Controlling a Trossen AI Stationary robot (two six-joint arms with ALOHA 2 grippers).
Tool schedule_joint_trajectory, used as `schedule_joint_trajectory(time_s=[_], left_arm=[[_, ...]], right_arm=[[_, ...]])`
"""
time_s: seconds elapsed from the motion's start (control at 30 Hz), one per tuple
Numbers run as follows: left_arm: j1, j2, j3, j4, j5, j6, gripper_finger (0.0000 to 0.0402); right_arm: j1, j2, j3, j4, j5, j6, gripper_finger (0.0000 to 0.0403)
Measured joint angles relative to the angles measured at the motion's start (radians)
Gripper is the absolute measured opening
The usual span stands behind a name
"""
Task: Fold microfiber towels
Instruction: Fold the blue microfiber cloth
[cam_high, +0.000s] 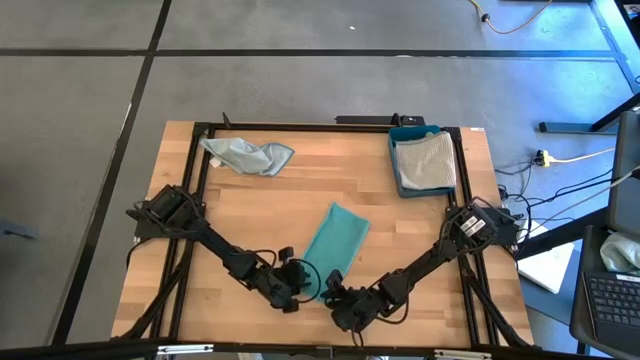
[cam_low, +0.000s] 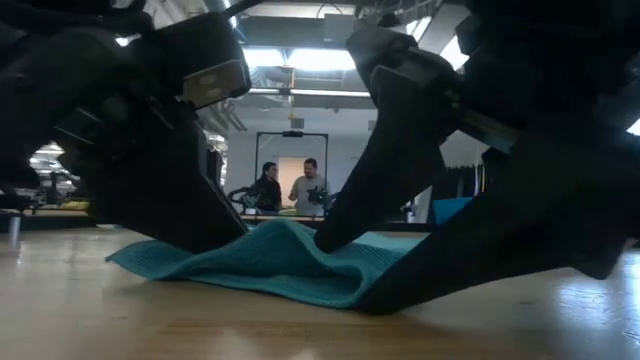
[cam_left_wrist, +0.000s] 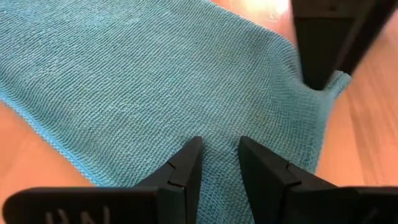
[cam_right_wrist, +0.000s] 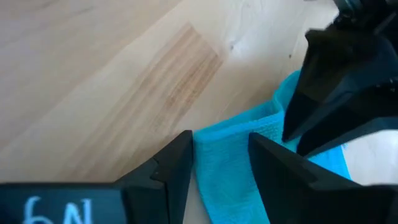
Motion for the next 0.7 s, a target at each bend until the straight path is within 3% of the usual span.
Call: schedule_joint_trajectory(time_s=[0.37,0.47,0.63,0.7], left_arm=[[-0.010,0.000,0.000,0.000,0.000,0.000,0.0102],[-0.010,0.000,0.000,-0.001,0.000,-0.001,0.0102],[-0.010,0.000,0.000,-0.003,0.000,0.001,0.0102],[-0.010,0.000,0.000,-0.008,0.000,0.005,0.0102]], right_arm=[[0.007,-0.001,0.000,-0.023,0.014,0.010,0.0149],[0.008,0.000,-0.001,-0.028,0.013,0.033,0.0113],[0.008,0.000,-0.003,-0.040,0.007,0.078,0.0020],[0.009,0.000,-0.004,-0.039,-0.006,0.082,0.0011]])
